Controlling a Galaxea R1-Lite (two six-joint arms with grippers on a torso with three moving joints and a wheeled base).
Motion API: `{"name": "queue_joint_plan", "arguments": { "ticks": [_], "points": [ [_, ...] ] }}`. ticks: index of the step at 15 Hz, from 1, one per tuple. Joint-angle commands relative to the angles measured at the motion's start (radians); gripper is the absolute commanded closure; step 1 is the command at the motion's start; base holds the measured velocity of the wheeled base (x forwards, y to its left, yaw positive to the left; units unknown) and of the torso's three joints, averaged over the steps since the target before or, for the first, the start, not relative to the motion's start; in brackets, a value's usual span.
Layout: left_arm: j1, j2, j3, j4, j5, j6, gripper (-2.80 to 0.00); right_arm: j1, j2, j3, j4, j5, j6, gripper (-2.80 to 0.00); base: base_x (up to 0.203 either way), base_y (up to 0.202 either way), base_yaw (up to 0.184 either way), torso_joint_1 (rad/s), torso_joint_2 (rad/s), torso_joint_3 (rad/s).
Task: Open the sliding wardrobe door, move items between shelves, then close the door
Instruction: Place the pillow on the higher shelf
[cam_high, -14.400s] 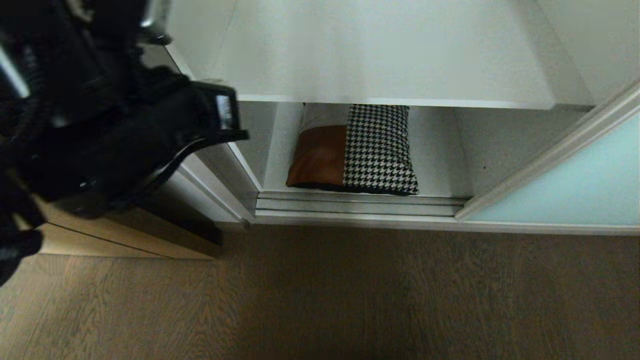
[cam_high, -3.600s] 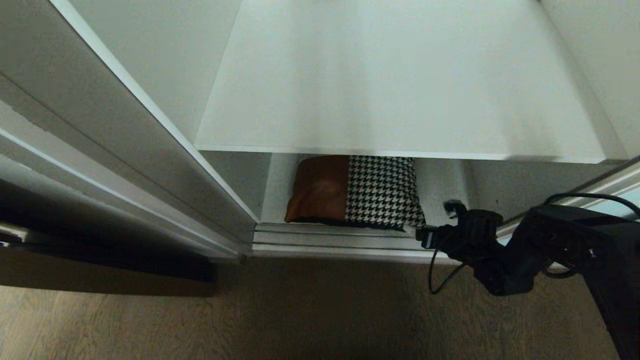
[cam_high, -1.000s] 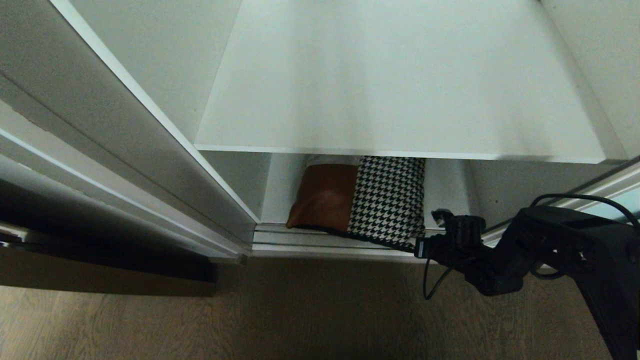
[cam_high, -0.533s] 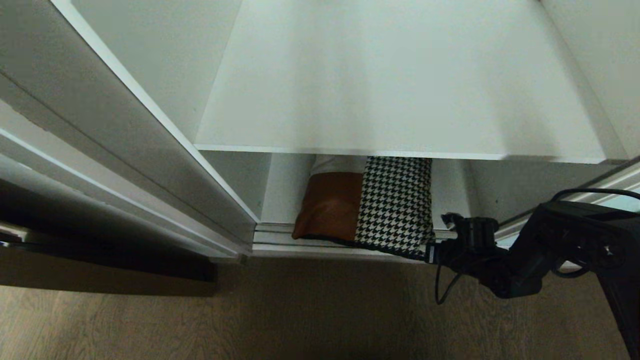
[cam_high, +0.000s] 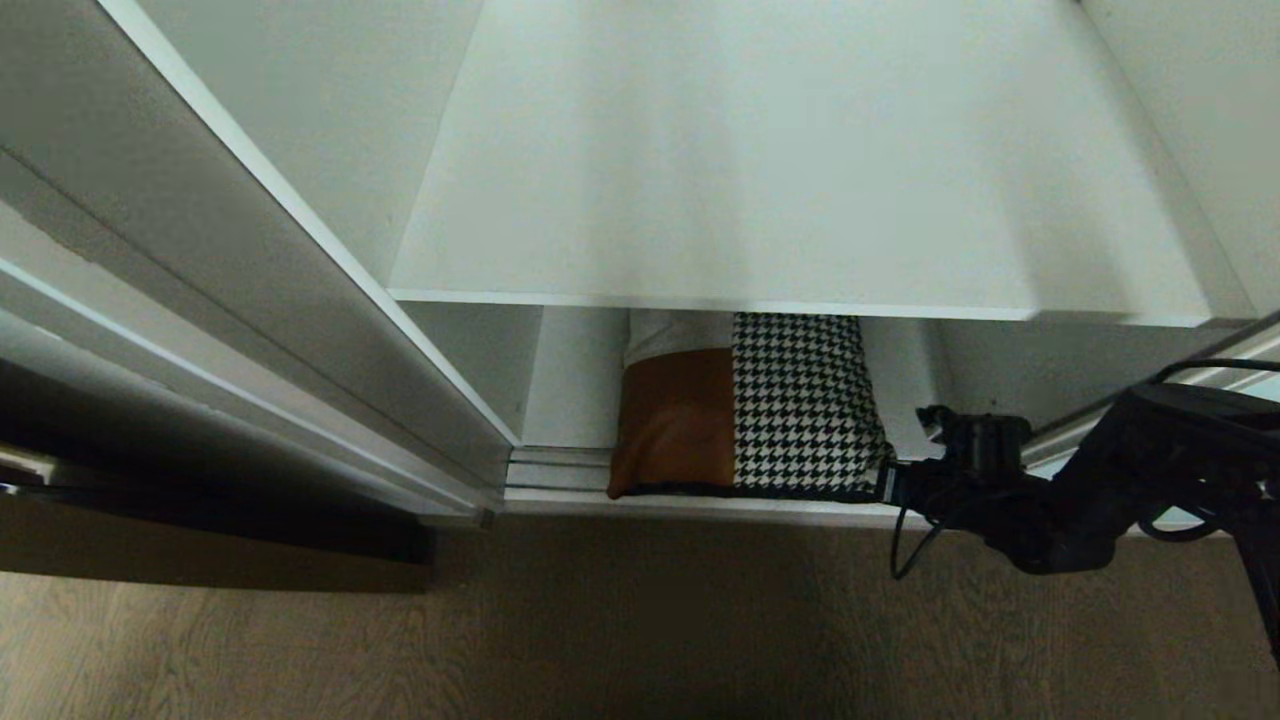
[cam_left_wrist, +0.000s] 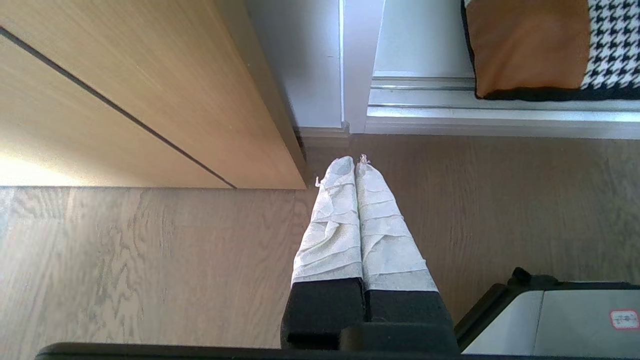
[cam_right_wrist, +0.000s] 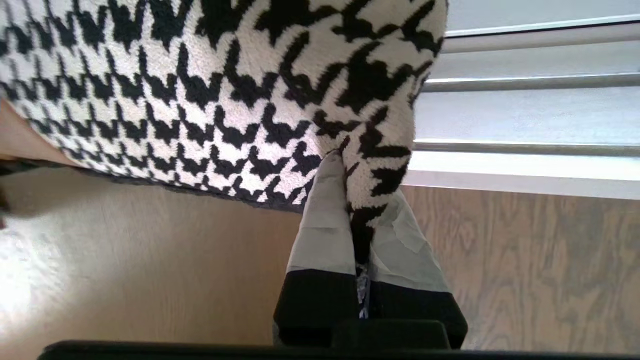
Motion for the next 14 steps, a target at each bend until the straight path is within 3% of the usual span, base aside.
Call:
{"name": "queue_joint_plan", "arguments": {
  "ticks": [1,2,3,9,14],
  "points": [
    [0.000,0.001,-0.002,0.008,-0.002,0.021,0.00,-0.019,-0.047,0.082,-0.026,0.035,0.015,0.00,0.000,0.000,0.000,-0.002,0.00,0.025],
    [0.000,0.001,0.000,0.004,-0.004,0.024,0.00,-0.031,-0.054,0.100,-0.066,0.095,0.028,0.00,0.000,0.000,0.000,0.000,0.00,0.000],
    [0.000,0.001,-0.003,0.011,-0.005,0.025,0.00,-0.036,-0.047,0.096,-0.087,0.106,0.034,0.00,0.000,0.000,0.000,0.000,0.00,0.000],
    [0.000,0.006,-0.031,0.040,-0.004,0.053,0.00,-0.036,-0.044,0.140,-0.141,0.107,0.033,0.00,0.000,0.000,0.000,0.000,0.00,0.000],
    [0.000,0.188,-0.286,0.201,0.016,0.035,0.00,-0.043,-0.053,0.169,-0.162,0.117,0.030,0.00,0.000,0.000,0.000,0.000,0.00,0.000]
  ]
}}
